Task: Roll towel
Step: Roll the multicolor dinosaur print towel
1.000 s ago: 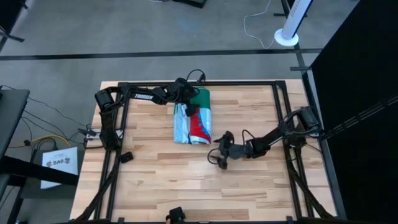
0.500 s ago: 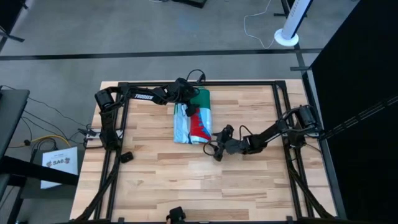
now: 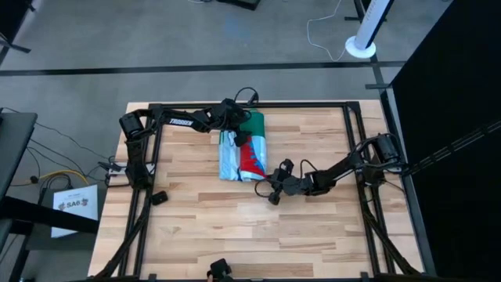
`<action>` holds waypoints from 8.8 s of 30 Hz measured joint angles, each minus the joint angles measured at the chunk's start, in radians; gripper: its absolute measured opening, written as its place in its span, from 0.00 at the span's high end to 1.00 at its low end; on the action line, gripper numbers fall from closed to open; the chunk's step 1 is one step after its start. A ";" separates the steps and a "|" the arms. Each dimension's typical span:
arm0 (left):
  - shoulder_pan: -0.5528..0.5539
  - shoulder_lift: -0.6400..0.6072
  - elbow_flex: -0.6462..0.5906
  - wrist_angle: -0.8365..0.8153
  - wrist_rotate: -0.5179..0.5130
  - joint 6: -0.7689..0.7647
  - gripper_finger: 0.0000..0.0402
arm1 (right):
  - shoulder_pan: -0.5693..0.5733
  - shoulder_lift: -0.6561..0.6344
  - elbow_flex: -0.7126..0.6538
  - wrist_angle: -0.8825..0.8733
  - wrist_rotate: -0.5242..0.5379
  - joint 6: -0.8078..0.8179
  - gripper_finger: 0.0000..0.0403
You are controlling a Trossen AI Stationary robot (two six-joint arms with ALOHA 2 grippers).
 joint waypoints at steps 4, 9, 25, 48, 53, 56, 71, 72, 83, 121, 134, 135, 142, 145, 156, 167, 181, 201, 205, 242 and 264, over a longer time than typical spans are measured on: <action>0.000 0.000 0.000 -0.002 -0.011 -0.029 0.19 | 0.027 0.000 0.000 -0.019 0.008 0.062 0.99; 0.000 0.000 0.000 -0.005 -0.015 -0.047 0.19 | 0.056 0.000 0.000 -0.018 0.007 0.088 1.00; 0.008 0.000 0.000 -0.001 -0.074 -0.064 0.19 | 0.129 -0.116 0.001 -0.118 0.021 -0.141 1.00; 0.003 0.000 0.000 0.005 -0.062 -0.066 0.19 | -0.164 -0.050 0.146 -0.273 -0.064 -0.423 0.76; 0.008 0.000 0.000 0.004 -0.055 -0.082 0.19 | -0.111 -0.051 0.159 -0.319 -0.027 -0.422 0.95; 0.008 0.000 0.000 0.002 -0.046 -0.084 0.20 | -0.068 -0.051 0.159 -0.330 -0.002 -0.422 0.95; 0.009 0.001 -0.001 0.001 -0.061 -0.105 0.24 | 0.058 -0.047 0.157 -0.354 -0.131 -0.384 0.87; 0.013 0.001 -0.001 0.003 -0.074 -0.108 0.24 | 0.071 -0.048 0.155 -0.359 -0.158 -0.385 0.85; 0.007 0.001 0.000 -0.001 -0.061 -0.060 0.24 | 0.052 -0.183 0.113 -0.512 -0.015 -0.264 0.72; -0.127 -0.198 0.061 -0.314 0.096 0.262 0.24 | -0.490 0.139 0.190 0.142 -0.806 -0.425 1.00; -0.138 -0.171 -0.062 -0.171 0.109 0.301 0.24 | -0.485 0.109 0.186 0.120 -0.785 -0.423 1.00; -0.137 -0.165 -0.073 -0.149 0.116 0.290 0.24 | -0.485 0.098 0.185 0.112 -0.784 -0.426 1.00; -0.134 -0.040 -0.076 -0.041 0.136 0.260 0.24 | -0.482 -0.057 0.184 -0.146 -0.778 -0.509 0.96; -0.135 -0.011 -0.075 -0.008 0.137 0.253 0.24 | -0.486 -0.188 0.184 -0.374 -0.772 -0.568 0.87; -0.184 0.014 -0.078 0.107 0.232 0.258 0.24 | -0.664 -0.325 0.108 -0.715 -0.556 -0.756 0.58; -0.240 0.118 -0.075 0.281 0.250 0.184 0.24 | -0.526 -0.259 0.116 -0.725 -0.542 -0.672 0.54; -0.248 0.099 -0.014 0.200 0.203 0.124 0.24 | -0.493 -0.367 0.121 -0.698 -0.536 -0.533 0.54; -0.262 0.093 0.381 -0.605 0.025 0.283 0.24 | -0.493 -0.359 0.122 -0.656 -0.532 -0.525 0.54; -0.262 0.093 0.446 -0.727 -0.004 0.271 0.24 | -0.493 -0.359 0.122 -0.654 -0.532 -0.525 0.54; -0.244 0.031 0.148 -0.223 0.063 0.339 0.24 | -0.493 -0.421 0.057 -0.734 -0.532 -0.436 0.54; -0.311 0.173 -0.037 0.388 0.136 0.061 0.24 | -0.477 -0.305 -0.087 -0.429 -0.523 -0.594 0.54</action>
